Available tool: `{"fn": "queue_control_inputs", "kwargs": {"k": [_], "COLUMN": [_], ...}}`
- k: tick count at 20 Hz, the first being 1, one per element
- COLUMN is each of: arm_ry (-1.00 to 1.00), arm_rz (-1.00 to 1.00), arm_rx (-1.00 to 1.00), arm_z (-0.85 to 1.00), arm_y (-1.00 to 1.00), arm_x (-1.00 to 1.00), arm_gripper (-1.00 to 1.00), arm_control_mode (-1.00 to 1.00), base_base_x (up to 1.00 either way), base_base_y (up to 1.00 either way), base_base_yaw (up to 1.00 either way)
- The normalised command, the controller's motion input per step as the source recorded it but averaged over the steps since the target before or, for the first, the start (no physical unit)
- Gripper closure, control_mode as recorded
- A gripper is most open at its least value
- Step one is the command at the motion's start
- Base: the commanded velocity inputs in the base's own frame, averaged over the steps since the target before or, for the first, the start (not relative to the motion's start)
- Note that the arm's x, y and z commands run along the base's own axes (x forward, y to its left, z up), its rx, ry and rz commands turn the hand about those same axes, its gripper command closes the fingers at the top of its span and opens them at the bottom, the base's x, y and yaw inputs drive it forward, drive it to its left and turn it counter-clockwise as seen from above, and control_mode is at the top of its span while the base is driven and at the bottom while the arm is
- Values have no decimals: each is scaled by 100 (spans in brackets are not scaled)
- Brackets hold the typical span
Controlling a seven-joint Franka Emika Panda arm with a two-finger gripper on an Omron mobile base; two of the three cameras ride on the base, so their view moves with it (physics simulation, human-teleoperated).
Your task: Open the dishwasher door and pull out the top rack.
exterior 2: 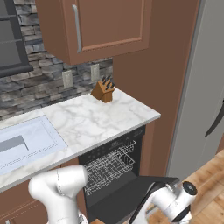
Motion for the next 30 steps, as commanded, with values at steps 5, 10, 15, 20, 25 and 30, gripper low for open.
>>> {"fn": "queue_control_inputs", "kwargs": {"k": [5,10,15,20,25,30], "arm_ry": [7,5,5,13,12,18], "arm_rz": [14,22,9,0,0,0], "arm_rx": [-1,-1,-1,1,1,0], "arm_z": [88,50,50,28,0,-8], "arm_y": [77,100,97,40,30,56], "arm_x": [10,20,15,28,34,42], "arm_gripper": [-100,-100,-100,-100,-100,-100], "arm_control_mode": [-100,-100,-100,-100,-100,-100], "base_base_x": [0,0,0,0,0,0], "base_base_y": [0,0,0,0,0,0], "base_base_yaw": [0,0,0,0,0,0]}}
